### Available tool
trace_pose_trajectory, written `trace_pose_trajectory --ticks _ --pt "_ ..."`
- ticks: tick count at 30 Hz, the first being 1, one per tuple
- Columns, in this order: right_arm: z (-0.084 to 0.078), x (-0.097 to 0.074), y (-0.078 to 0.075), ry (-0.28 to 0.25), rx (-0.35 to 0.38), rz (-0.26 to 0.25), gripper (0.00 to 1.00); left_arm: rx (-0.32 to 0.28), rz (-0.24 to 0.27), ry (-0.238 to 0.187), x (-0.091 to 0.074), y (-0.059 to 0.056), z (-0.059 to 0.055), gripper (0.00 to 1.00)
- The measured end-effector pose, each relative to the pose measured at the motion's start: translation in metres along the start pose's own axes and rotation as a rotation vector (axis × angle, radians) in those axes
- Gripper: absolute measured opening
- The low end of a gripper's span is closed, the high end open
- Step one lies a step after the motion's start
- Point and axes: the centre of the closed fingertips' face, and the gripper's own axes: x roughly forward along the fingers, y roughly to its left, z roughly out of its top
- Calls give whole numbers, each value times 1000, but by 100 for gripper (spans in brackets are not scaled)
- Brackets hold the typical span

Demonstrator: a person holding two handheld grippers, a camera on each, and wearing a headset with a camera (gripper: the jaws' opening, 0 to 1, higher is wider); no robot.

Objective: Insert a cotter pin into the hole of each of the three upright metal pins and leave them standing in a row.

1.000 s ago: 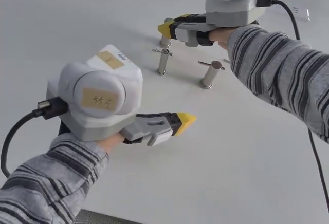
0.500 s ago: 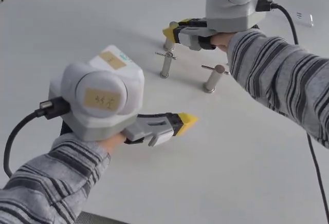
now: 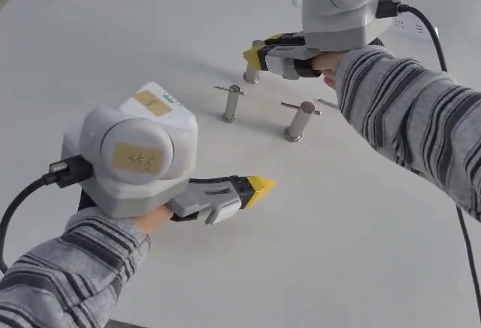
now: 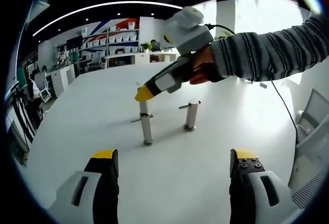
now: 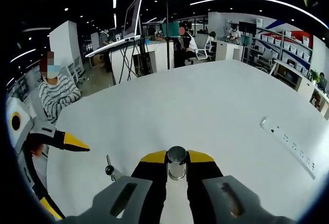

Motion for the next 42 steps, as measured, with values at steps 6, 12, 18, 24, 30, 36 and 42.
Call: trace_pose_trajectory --ticks 6,12,18,24,30,36,42 --pt "-13 -22 -9 19 -5 -24 8 -3 -5 -2 -1 -2 0 92" --pt "-30 -46 -22 35 33 -63 8 -6 -17 -16 -6 -7 4 97" --pt "-45 -70 -23 41 52 -96 8 4 -29 -14 -10 -14 9 99" --pt "-61 -91 -22 52 68 -118 8 9 -30 -11 -16 -18 11 99" --pt "-77 -110 -16 66 79 -135 8 24 -25 -3 -26 -23 9 99" --pt "-87 -124 -8 75 78 -147 8 33 -8 -5 -32 -22 7 99" --pt "-98 -133 -2 82 88 -137 8 40 -3 -1 -34 -23 6 99"
